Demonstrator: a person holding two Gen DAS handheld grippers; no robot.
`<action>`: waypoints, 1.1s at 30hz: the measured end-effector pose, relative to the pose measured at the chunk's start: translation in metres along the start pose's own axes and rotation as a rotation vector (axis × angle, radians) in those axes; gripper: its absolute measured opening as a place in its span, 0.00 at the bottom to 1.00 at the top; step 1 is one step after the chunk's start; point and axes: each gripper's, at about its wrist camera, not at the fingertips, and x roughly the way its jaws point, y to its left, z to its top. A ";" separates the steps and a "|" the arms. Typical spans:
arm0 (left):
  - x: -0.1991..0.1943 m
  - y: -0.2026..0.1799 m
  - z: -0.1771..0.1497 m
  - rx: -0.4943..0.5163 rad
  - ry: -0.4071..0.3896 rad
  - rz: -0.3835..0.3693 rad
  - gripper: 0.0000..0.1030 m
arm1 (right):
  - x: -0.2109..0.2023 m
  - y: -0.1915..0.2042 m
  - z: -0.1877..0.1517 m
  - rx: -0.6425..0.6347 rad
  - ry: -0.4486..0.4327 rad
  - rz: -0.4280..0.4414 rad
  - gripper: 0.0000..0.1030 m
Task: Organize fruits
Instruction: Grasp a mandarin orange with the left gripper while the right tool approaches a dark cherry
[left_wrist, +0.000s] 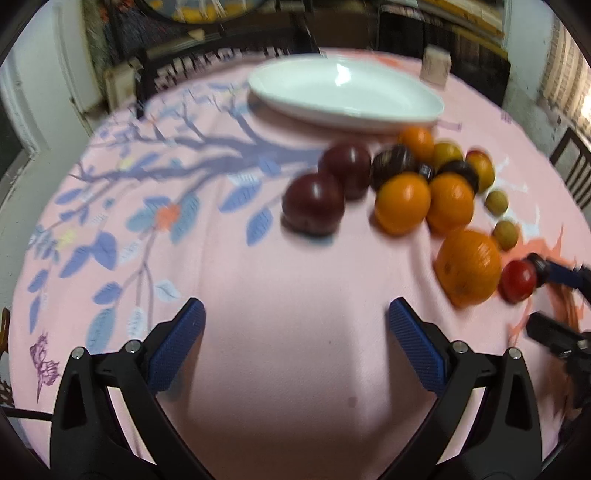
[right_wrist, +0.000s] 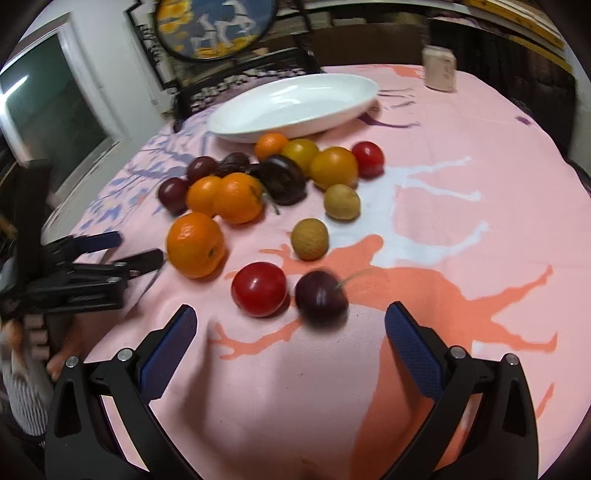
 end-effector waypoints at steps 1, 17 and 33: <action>0.000 0.000 0.000 0.006 -0.008 -0.005 0.98 | 0.001 0.001 0.000 -0.023 0.009 0.004 0.99; -0.032 -0.031 -0.001 0.173 -0.134 -0.169 0.98 | -0.015 -0.023 -0.003 0.012 -0.034 0.126 0.61; -0.007 -0.076 0.018 0.285 -0.049 -0.259 0.38 | -0.022 -0.047 -0.006 0.128 -0.073 0.190 0.59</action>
